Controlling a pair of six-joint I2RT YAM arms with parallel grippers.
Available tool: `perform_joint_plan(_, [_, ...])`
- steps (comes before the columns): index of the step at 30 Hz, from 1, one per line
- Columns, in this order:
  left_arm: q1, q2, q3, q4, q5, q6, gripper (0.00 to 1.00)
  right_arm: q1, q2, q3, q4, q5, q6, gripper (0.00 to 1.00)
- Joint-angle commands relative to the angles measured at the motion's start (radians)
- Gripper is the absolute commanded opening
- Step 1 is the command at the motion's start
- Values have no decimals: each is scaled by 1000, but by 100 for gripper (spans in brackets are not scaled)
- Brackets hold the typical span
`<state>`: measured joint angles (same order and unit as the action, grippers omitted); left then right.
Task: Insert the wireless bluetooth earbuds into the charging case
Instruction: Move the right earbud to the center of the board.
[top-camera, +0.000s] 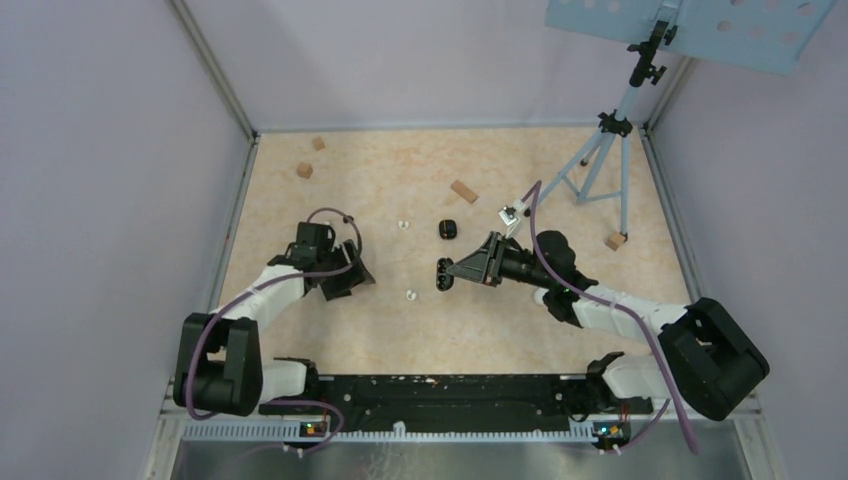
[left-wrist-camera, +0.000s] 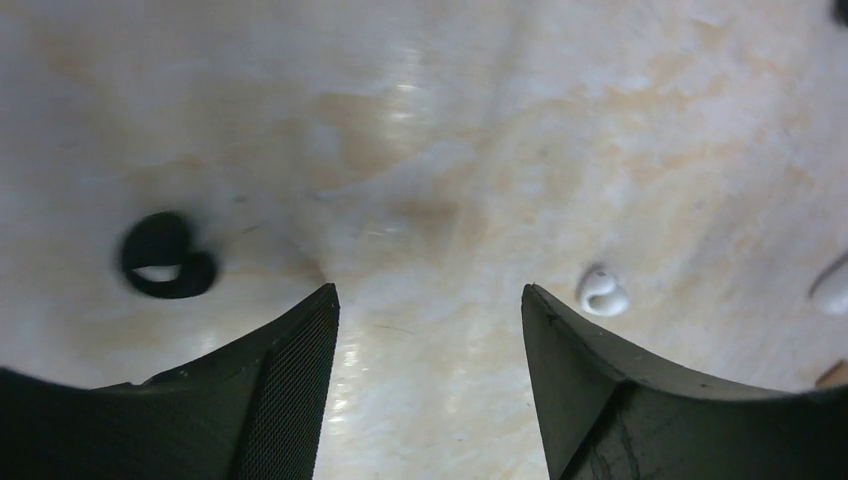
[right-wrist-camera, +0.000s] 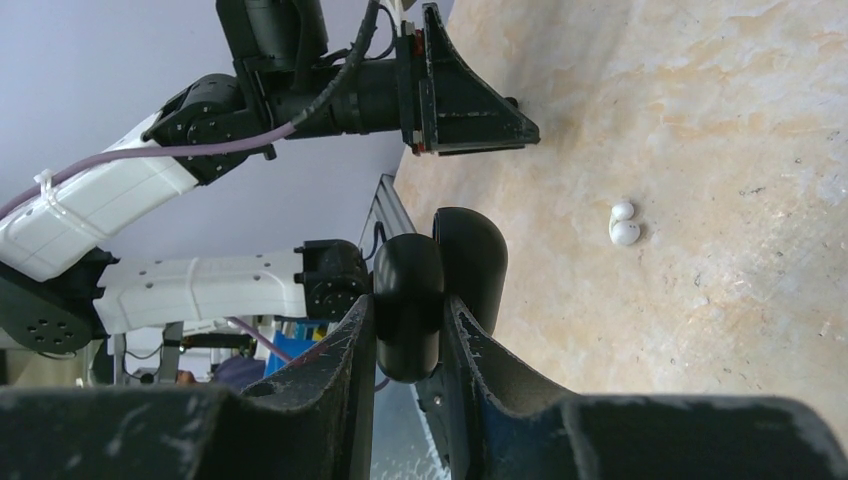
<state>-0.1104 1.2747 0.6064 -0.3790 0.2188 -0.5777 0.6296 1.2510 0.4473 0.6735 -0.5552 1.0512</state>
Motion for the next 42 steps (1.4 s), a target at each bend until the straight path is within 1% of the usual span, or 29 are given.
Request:
perform_joint_plan(1, [-67, -14, 1, 107, 149, 33, 73, -7, 3, 27, 71, -12, 3, 0])
perform_joint_plan(2, [-70, -19, 11, 90, 145, 48, 73, -6, 2, 26, 73, -12, 6, 0])
perform_joint_plan(4, [-71, -48, 41, 36, 95, 67, 73, -7, -5, 22, 74, -10, 7, 0])
perform_joint_plan(5, [-71, -70, 52, 4, 49, 68, 73, -7, -10, 20, 69, -8, 7, 0])
perform_joint_plan(6, [-70, -94, 61, -26, -28, 62, 73, -7, -15, 19, 65, -5, 6, 0])
perform_joint_plan(9, [-56, -155, 75, -106, -184, 27, 70, -8, -18, 18, 56, -3, 3, 0])
perform_joint_plan(12, [-2, -189, 69, -152, -209, 0, 67, -7, -12, 23, 59, -11, 3, 0])
perform_joint_plan(19, [78, -249, 28, -206, -354, -91, 62, -7, -16, 42, 2, -22, -27, 0])
perform_joint_plan(23, [103, -225, 8, -186, -424, -122, 61, -7, -8, 45, 5, -32, -27, 0])
perform_joint_plan(27, [103, -167, -12, -137, -423, -123, 58, -6, -8, 61, -32, -35, -39, 0])
perform_joint_plan(30, [103, -137, -17, -130, -413, -121, 58, -7, -15, 60, -43, -35, -42, 0])
perform_joint_plan(36, [103, -131, -42, -115, -383, -109, 56, -7, -14, 56, -47, -40, -43, 0])
perform_joint_plan(42, [103, -107, -58, -67, -356, -86, 54, -7, -11, 59, -47, -41, -43, 0])
